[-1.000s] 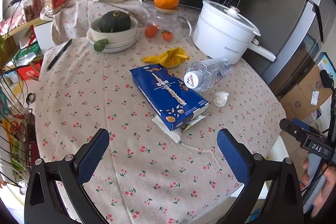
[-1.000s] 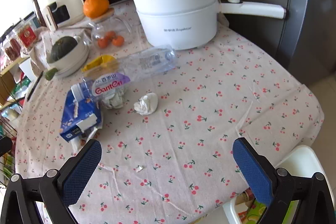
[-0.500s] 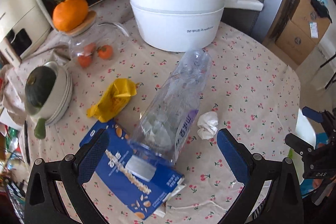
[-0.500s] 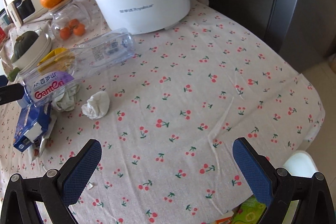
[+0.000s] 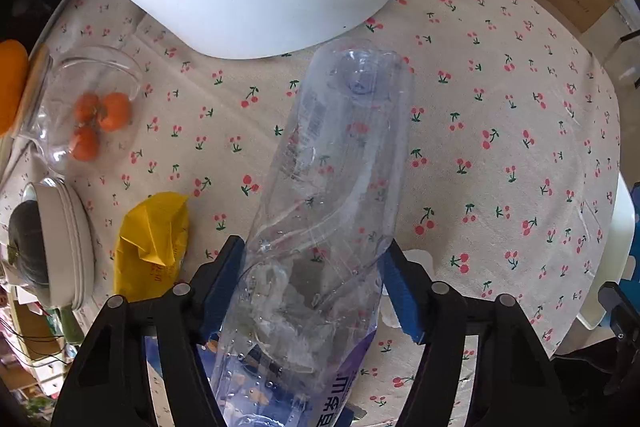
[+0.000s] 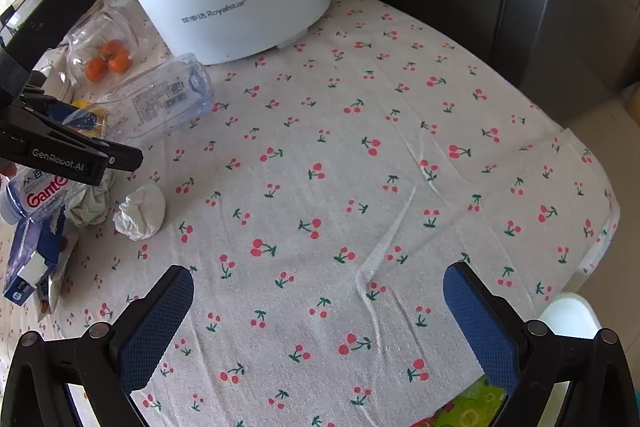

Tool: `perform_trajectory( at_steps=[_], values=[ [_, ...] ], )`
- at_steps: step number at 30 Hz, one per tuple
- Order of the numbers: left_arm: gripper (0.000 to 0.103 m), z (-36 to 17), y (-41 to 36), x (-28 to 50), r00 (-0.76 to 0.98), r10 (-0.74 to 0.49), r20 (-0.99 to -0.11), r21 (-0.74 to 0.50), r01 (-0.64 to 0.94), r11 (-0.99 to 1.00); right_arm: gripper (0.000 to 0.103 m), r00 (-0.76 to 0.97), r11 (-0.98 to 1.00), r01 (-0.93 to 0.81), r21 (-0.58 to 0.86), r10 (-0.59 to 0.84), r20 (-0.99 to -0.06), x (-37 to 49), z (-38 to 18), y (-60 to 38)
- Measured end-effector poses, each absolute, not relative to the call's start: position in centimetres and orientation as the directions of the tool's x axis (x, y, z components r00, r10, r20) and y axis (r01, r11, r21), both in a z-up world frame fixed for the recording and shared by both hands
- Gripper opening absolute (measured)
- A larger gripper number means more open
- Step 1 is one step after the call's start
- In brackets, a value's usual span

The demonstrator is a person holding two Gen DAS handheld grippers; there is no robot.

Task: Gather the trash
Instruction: 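Reach the left gripper to the clear Ganten water bottle and grasp it, then grasp the blue biscuit box with the right gripper while the left lifts the bottle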

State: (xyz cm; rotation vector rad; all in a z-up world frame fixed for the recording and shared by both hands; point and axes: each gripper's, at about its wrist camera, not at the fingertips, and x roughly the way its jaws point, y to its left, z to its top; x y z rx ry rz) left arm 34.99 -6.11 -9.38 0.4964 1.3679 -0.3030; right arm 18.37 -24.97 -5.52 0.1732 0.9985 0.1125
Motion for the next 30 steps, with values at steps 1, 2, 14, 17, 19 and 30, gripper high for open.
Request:
perform_trajectory(
  at_steps=[1, 2, 14, 17, 19, 30],
  values=[
    [0.07, -9.1, -5.9, 34.8, 0.186, 0.063, -0.98, 0.145, 0.471, 0.87, 0.102, 0.538, 0.981, -0.015, 0.195, 0.172, -0.825, 18.3, -5.5, -25.0],
    [0.069, -8.7, -5.7, 34.5, 0.192, 0.042, -0.981, 0.127, 0.459, 0.879, 0.102, 0.538, 0.981, -0.016, 0.195, 0.173, -0.825, 18.3, -5.4, -25.0],
    [0.067, 1.3, 1.0, 23.9, 0.421, -0.264, -0.868, -0.142, 0.299, 0.944, 0.102, 0.544, 0.972, -0.008, 0.234, 0.2, -0.815, 17.9, -4.4, -24.2],
    [0.067, 2.9, 4.9, 20.0, 0.493, -0.277, -0.825, -0.193, 0.215, 0.957, 0.102, 0.537, 0.97, -0.021, 0.244, 0.216, -0.816, 17.8, -4.3, -23.3],
    [0.067, 3.0, 7.4, 17.5, 0.53, -0.266, -0.805, -0.222, 0.148, 0.964, 0.102, 0.532, 0.968, -0.038, 0.247, 0.229, -0.815, 17.6, -4.1, -22.3],
    [0.066, -1.2, 19.1, 9.0, 0.627, -0.188, -0.756, -0.361, -0.159, 0.919, 0.102, 0.474, 0.929, -0.272, 0.25, 0.356, -0.806, 16.0, -2.3, -11.7]
  ],
)
